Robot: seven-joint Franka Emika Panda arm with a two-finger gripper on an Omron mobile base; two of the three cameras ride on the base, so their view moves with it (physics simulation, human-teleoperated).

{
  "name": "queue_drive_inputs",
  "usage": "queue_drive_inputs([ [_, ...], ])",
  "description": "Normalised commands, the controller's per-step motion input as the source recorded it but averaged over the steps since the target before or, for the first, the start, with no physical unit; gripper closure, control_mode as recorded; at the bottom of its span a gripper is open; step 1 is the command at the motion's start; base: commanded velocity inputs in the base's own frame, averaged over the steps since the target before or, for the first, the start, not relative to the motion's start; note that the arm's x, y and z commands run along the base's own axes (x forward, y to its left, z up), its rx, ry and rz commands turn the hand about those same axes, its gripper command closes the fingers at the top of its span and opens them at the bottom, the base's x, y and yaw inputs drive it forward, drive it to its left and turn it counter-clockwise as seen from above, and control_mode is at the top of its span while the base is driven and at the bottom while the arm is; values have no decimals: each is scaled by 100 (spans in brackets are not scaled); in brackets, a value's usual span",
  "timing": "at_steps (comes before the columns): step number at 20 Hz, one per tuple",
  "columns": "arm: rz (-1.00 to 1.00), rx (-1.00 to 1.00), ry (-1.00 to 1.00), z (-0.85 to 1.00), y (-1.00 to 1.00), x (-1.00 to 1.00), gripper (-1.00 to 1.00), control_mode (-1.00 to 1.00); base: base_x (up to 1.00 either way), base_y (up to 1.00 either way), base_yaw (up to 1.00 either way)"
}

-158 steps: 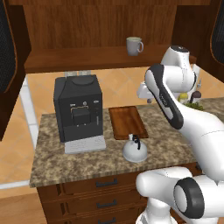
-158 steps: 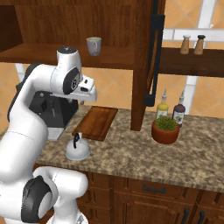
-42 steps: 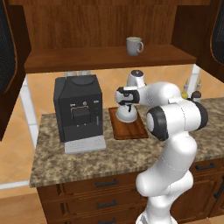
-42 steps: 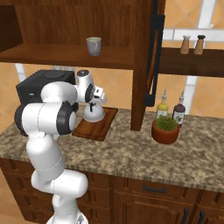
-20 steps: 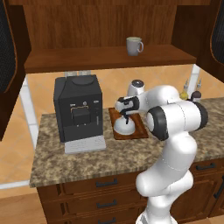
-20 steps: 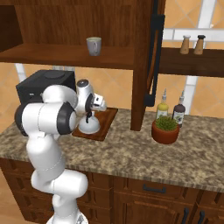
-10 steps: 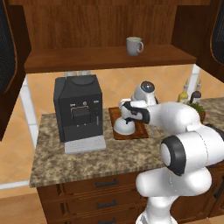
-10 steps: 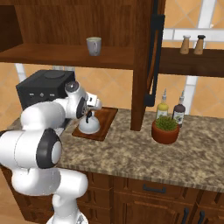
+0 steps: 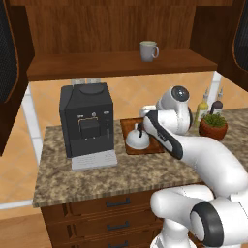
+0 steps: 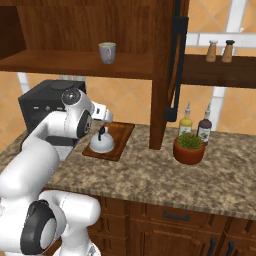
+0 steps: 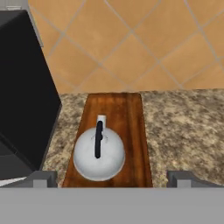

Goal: Pick the kettle from the counter and place it on the tray. Then pick the mug from the cabinet and place it on the tray. Then close the cabinet doors.

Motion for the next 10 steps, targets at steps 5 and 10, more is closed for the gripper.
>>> queue_drive_inputs([
  [5,2,0,0,16,-2,-8,-100,-100,0,0,0],
  [10,6,0,0,97,-5,-38,-100,-100,0,0,0],
])
